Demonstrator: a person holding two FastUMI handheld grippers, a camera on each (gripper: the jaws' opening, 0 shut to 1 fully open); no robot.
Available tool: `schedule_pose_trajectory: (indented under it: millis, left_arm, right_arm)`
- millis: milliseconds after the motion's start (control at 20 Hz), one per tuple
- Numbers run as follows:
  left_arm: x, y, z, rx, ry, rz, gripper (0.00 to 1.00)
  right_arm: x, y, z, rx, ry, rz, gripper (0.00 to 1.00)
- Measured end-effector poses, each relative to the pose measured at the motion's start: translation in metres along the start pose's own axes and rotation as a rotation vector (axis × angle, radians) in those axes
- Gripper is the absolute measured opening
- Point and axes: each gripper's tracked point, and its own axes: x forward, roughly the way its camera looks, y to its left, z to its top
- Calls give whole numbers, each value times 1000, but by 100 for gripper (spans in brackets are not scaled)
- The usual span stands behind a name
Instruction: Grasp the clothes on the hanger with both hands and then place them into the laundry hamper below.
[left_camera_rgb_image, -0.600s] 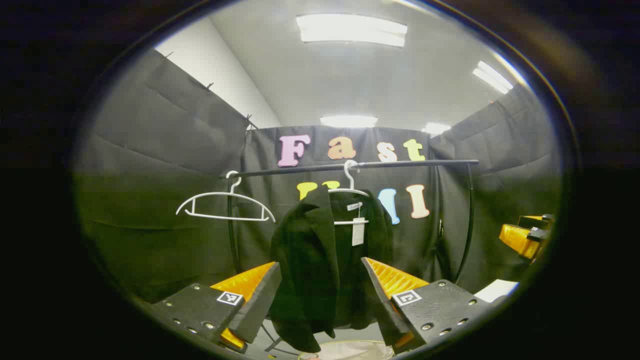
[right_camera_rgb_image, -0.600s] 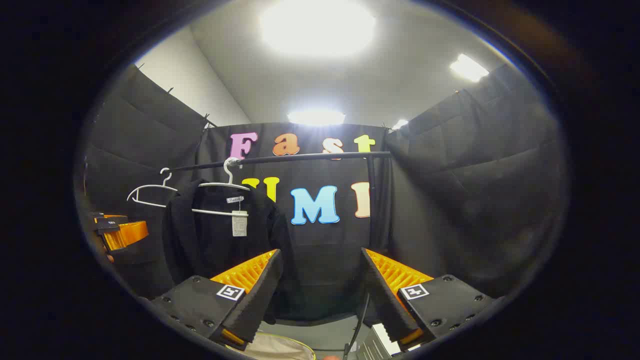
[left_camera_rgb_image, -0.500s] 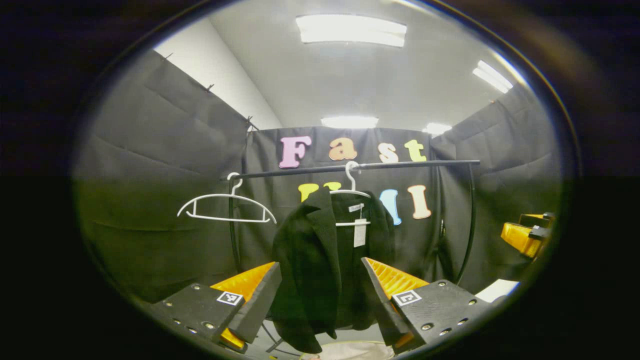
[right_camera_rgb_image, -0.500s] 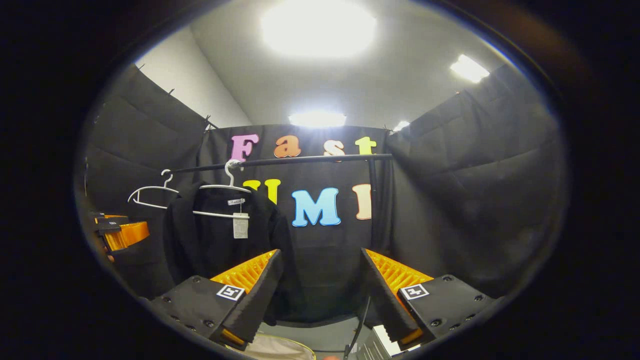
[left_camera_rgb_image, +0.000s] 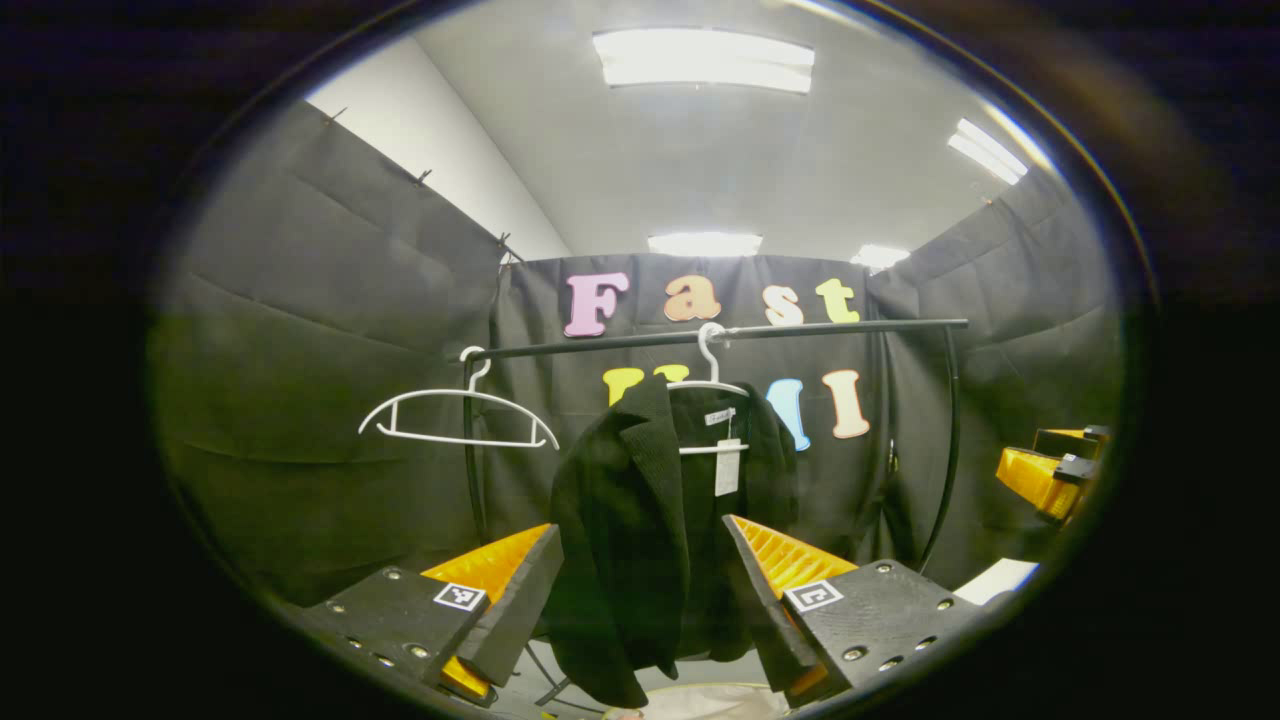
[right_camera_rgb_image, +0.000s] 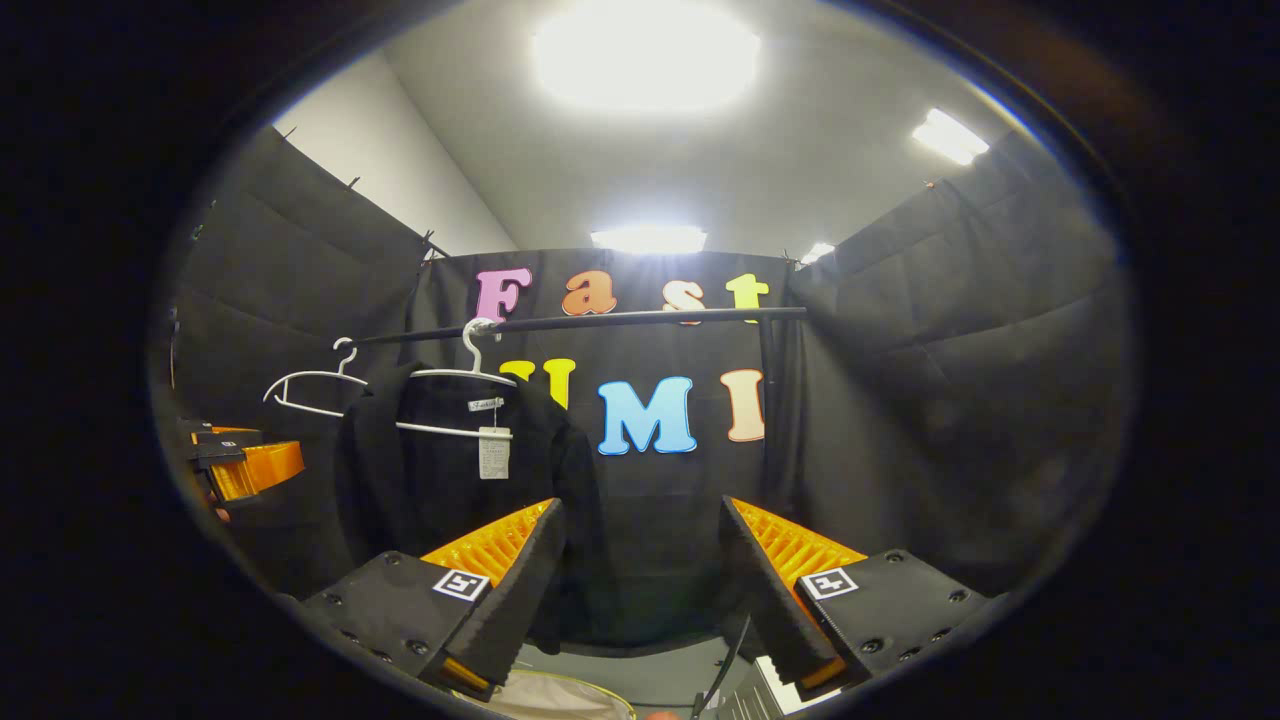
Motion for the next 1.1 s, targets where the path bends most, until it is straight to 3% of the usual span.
schedule_pose_trajectory:
  millis: [150, 200, 250, 300, 350, 1100]
  left_arm:
    - [4, 1, 1, 3, -2, 4, 89]
    - [5, 2, 1, 3, -3, 5, 89]
    - [6, 3, 1, 4, -5, 5, 89]
    - [7, 3, 2, 5, -7, 4, 89]
    - [9, 4, 1, 5, -9, 4, 89]
    - [40, 23, -12, -29, 3, -48, 89]
  right_arm:
    - [4, 1, 0, 5, 3, 1, 94]
    - [6, 0, 0, 4, 2, -1, 97]
    - [7, 0, 1, 3, -1, -2, 94]
    - [7, 1, 1, 4, -1, -4, 97]
    - [9, 2, -1, 5, 0, -4, 94]
    - [27, 30, -6, 5, -1, -40, 97]
